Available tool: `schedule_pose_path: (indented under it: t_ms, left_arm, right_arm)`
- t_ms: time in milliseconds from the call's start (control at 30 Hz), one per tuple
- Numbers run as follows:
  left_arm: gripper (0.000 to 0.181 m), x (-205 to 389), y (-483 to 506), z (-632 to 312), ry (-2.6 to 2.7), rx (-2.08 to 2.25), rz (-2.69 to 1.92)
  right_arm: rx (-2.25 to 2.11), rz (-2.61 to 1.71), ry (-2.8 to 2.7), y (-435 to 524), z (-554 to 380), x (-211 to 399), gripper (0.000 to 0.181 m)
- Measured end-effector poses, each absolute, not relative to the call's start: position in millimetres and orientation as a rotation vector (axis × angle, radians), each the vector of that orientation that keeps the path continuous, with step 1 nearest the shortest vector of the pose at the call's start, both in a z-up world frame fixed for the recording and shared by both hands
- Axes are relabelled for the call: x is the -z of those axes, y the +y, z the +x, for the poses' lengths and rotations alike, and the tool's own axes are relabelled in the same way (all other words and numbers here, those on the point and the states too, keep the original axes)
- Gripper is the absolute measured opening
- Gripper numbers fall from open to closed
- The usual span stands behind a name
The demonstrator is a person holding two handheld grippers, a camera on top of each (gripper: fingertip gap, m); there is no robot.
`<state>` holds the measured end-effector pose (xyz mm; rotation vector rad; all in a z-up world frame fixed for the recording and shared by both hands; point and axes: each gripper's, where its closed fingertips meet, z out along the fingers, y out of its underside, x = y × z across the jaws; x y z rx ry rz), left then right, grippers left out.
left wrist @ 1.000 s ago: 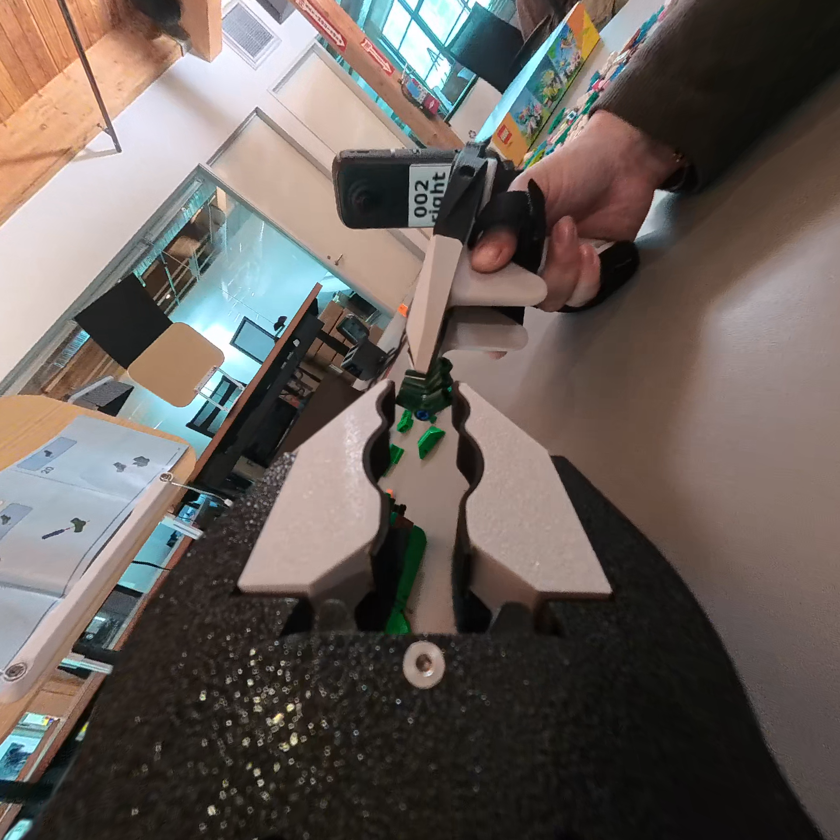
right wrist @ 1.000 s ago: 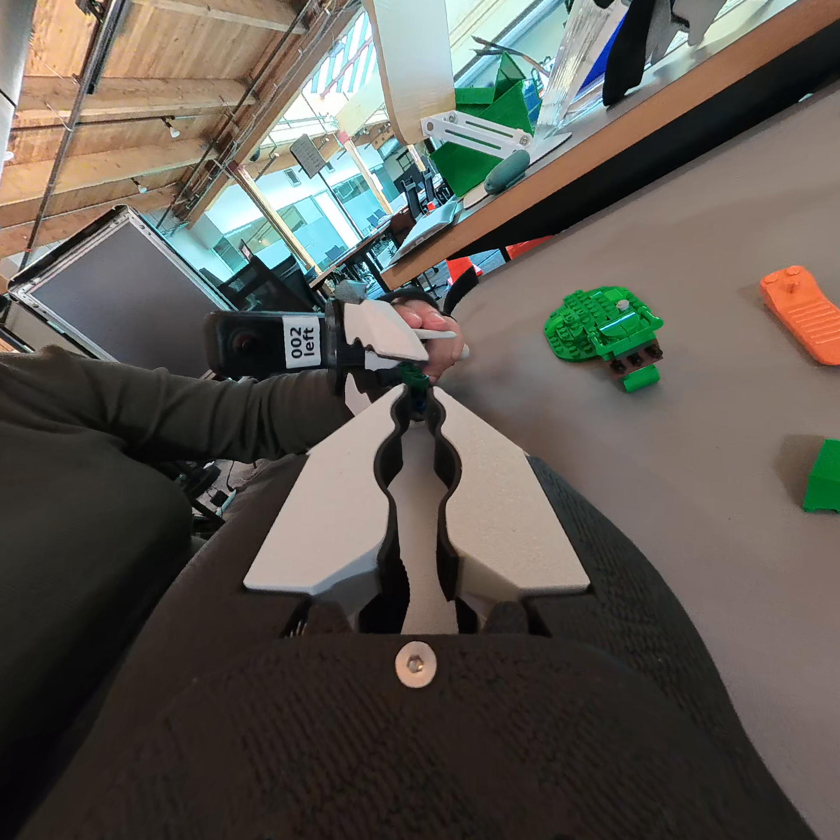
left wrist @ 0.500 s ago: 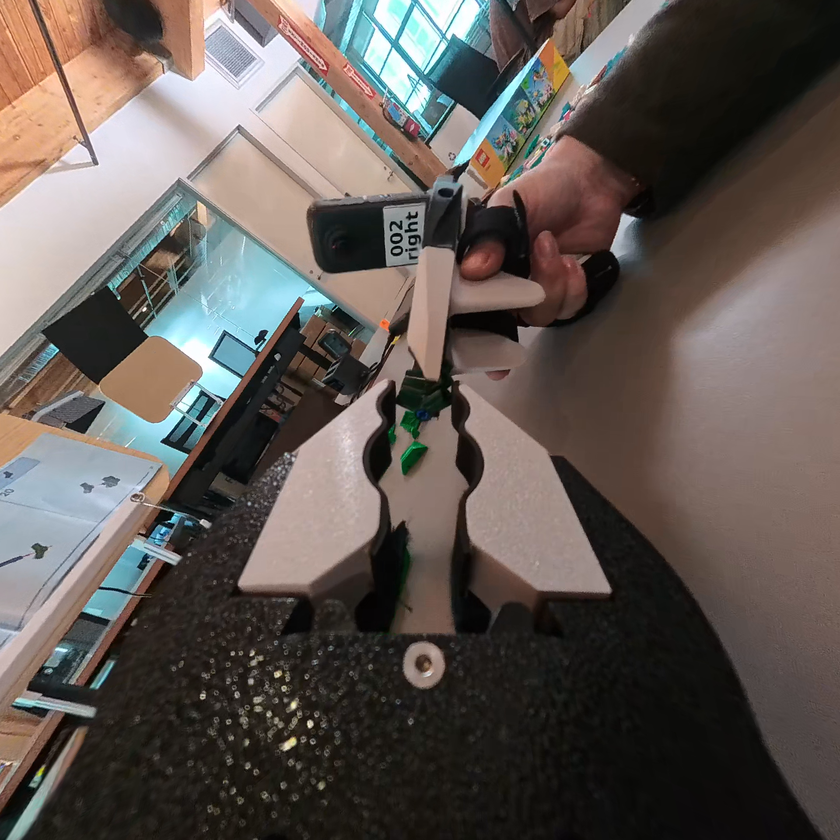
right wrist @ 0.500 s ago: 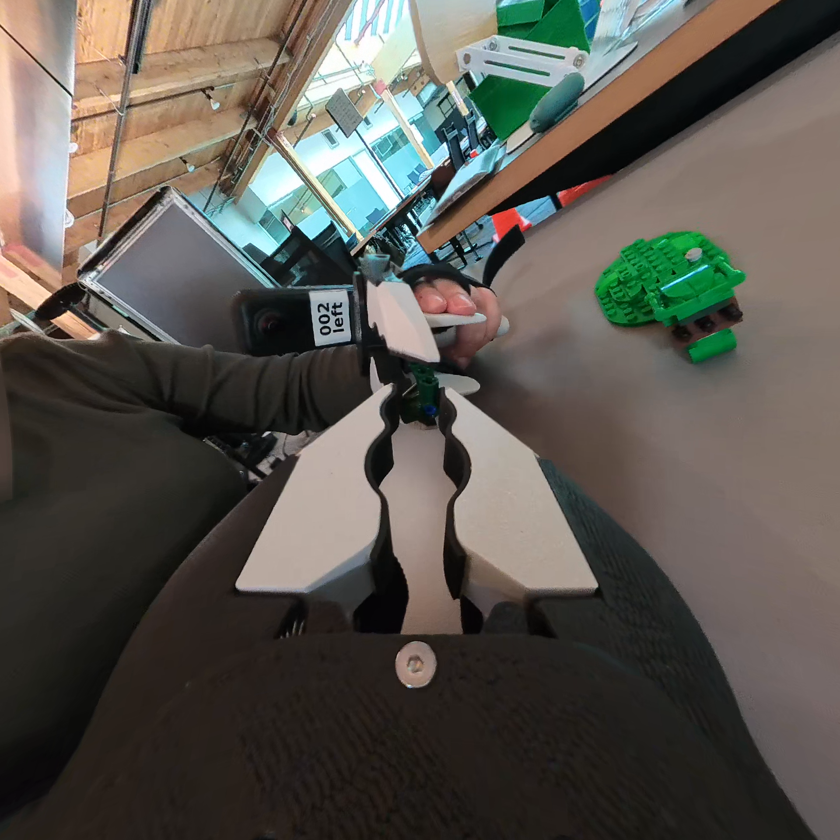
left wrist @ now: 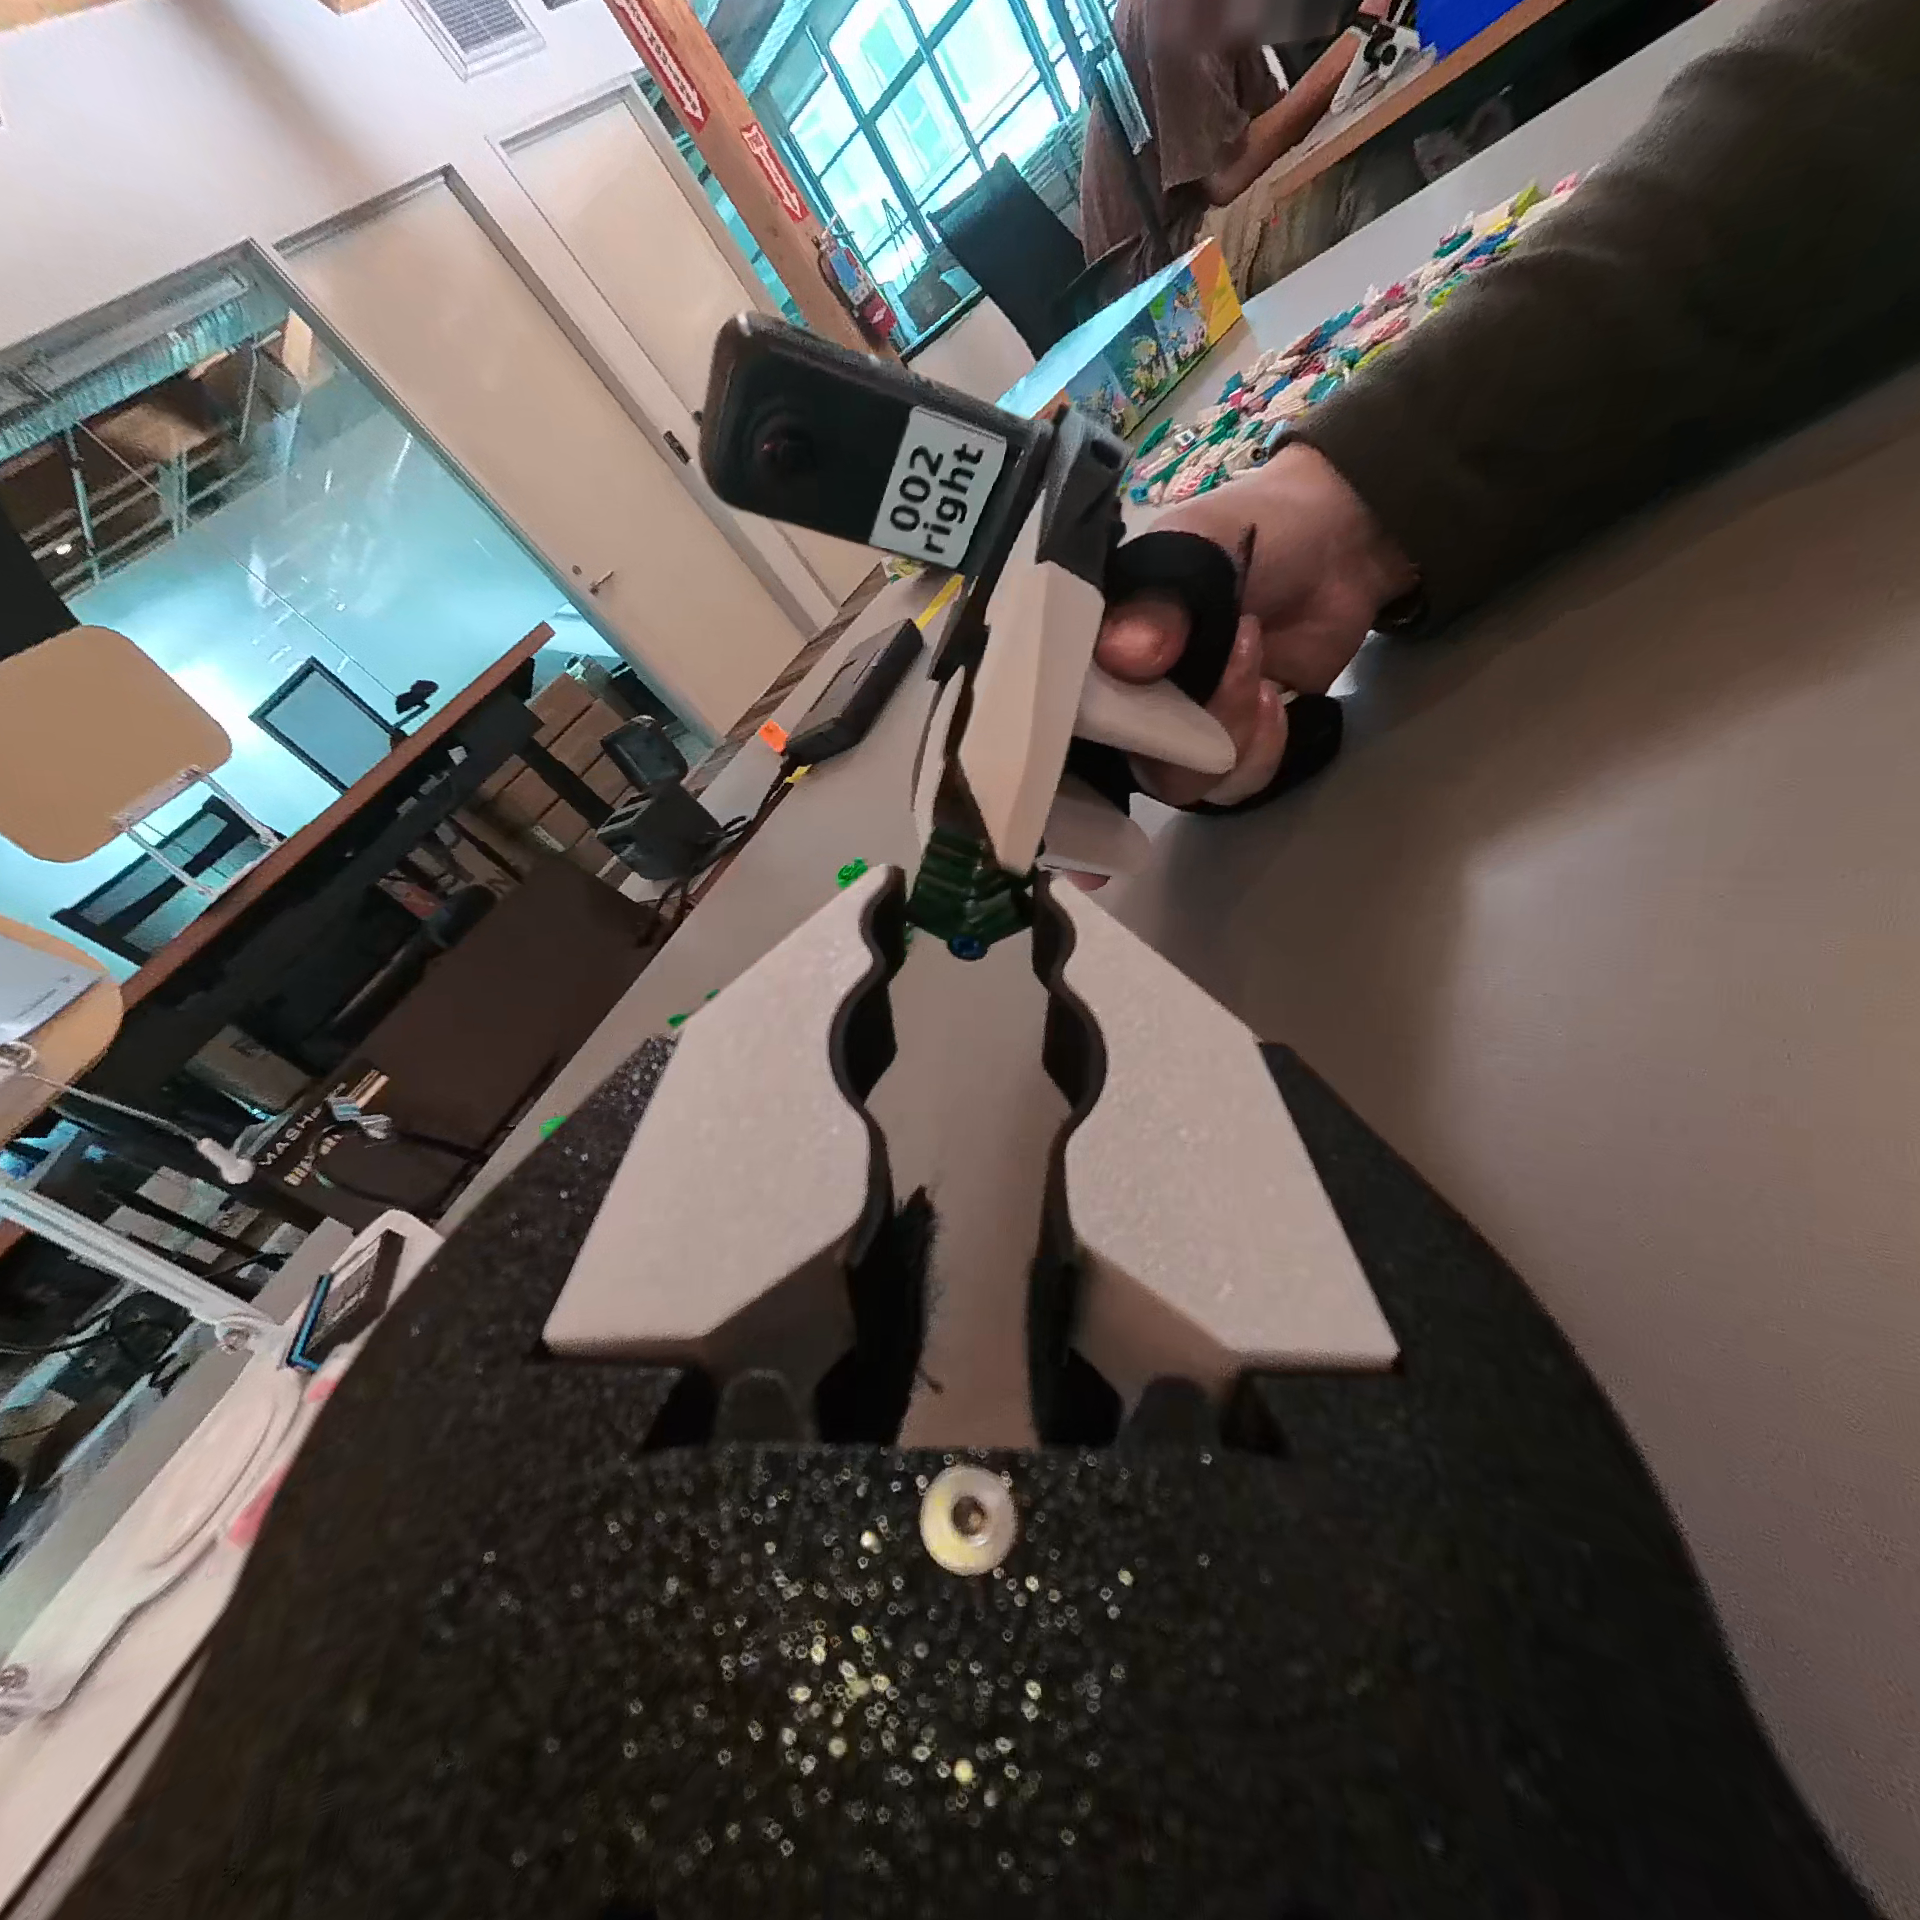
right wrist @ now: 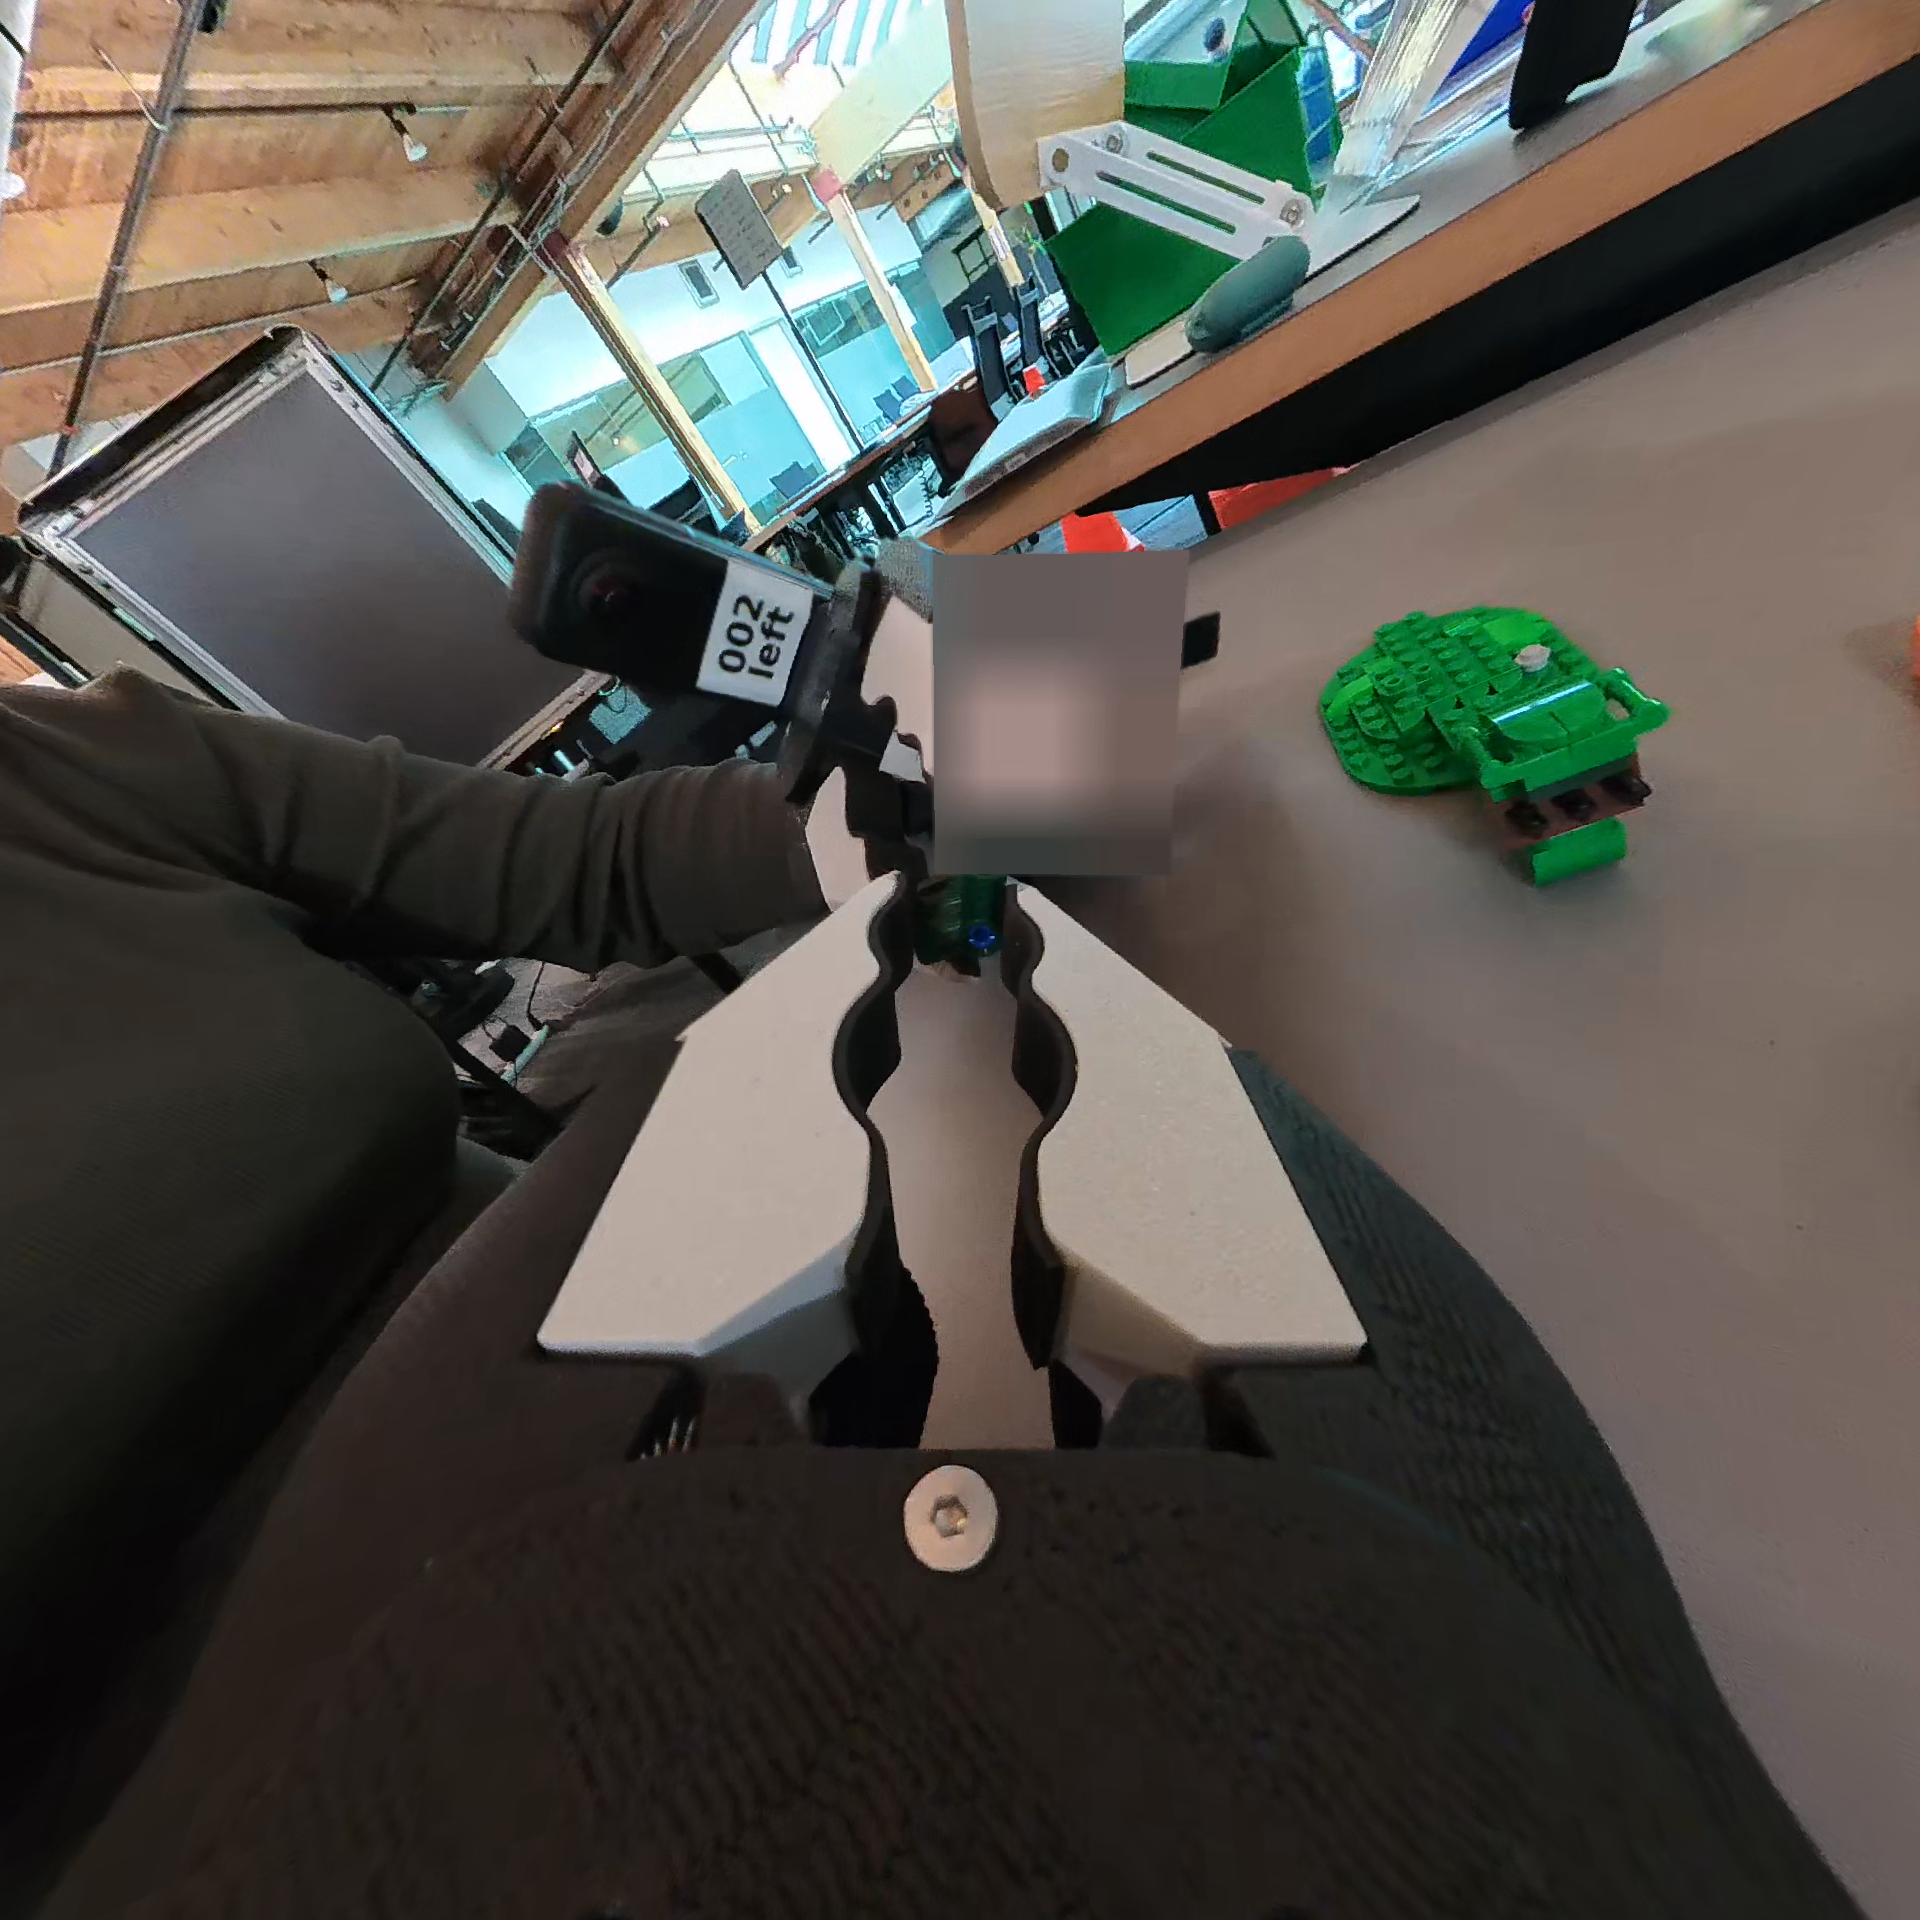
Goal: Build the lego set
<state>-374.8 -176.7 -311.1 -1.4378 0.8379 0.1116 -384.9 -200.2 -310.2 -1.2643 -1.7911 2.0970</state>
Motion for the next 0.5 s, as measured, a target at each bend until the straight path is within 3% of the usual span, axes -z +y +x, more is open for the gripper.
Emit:
schedule_pose_path:
  t_ms: [500]
  left_arm:
    - [0.022,310.4,-175.6,-373.2,0.924,-0.306,-1.362]
  right_arm:
    - [-2.238,-1.378,-1.761,-197.5,-386.0,308.8,0.008]
